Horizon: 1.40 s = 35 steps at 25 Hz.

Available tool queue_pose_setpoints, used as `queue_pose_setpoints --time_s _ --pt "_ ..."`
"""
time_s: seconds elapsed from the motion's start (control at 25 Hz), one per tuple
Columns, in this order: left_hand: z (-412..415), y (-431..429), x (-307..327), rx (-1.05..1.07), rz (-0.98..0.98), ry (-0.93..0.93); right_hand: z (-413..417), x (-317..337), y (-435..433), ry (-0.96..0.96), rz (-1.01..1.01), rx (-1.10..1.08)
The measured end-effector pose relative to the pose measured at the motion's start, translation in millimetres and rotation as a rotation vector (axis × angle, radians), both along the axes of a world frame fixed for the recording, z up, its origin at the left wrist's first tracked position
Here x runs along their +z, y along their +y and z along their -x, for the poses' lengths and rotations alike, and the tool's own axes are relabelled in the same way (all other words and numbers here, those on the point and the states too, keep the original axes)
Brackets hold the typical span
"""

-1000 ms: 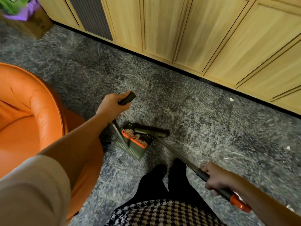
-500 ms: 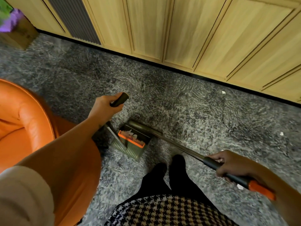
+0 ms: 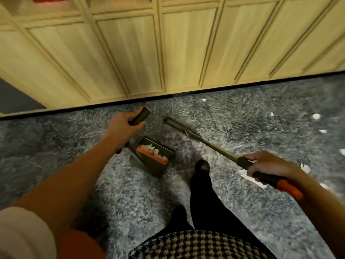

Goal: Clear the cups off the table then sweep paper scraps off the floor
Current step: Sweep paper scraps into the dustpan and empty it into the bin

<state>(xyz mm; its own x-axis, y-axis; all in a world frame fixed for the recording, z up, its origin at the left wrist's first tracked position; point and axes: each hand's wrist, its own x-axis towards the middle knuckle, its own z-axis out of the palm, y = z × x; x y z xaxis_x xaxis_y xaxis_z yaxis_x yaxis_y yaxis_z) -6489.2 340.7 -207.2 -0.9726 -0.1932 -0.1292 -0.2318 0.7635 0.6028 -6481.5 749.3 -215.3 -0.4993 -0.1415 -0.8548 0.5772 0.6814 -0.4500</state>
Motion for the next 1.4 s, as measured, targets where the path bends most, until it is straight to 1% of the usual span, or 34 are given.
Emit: queue_pose_setpoints --time_s 0.08,0.2,0.28,0.4,0.48,0.64,0.76,0.84,1.04,1.16,1.24,1.32,1.4 --pt "50 26 -2 -0.103 0.025 -0.008 25 -2 24 0.05 -0.028 -0.133" --pt "125 59 -10 -0.175 -0.065 0.04 75 -9 56 0.124 -0.059 -0.272" --pt "185 81 -17 -0.207 -0.072 0.057 120 -16 81 0.124 -0.082 -0.376" --pt "273 112 -25 -0.236 -0.081 0.01 188 -23 112 0.115 -0.141 -0.481" --pt "314 123 -28 -0.256 -0.094 -0.009 225 -26 124 0.132 -0.181 -0.524" --pt "398 138 -31 -0.407 -0.071 0.021 301 -34 131 0.156 -0.25 -0.575" --pt "456 135 -36 -0.492 -0.115 -0.03 343 -41 105 0.153 -0.259 -0.604" --pt "490 130 -43 -0.55 -0.099 -0.031 361 -48 75 0.133 -0.243 -0.595" --pt "581 102 -53 -0.753 -0.106 -0.053 375 -69 -37 -0.034 -0.232 -0.465" --pt "612 88 -57 -0.805 -0.11 -0.038 362 -62 -89 -0.087 -0.225 -0.347" --pt "624 86 -58 -0.847 -0.127 -0.023 354 -49 -115 -0.135 -0.19 -0.384" --pt "629 87 -57 -0.866 -0.148 -0.028 345 -29 -132 -0.186 -0.131 -0.473" --pt "629 86 -56 -0.9 -0.171 -0.03 336 -10 -140 -0.196 -0.108 -0.557"
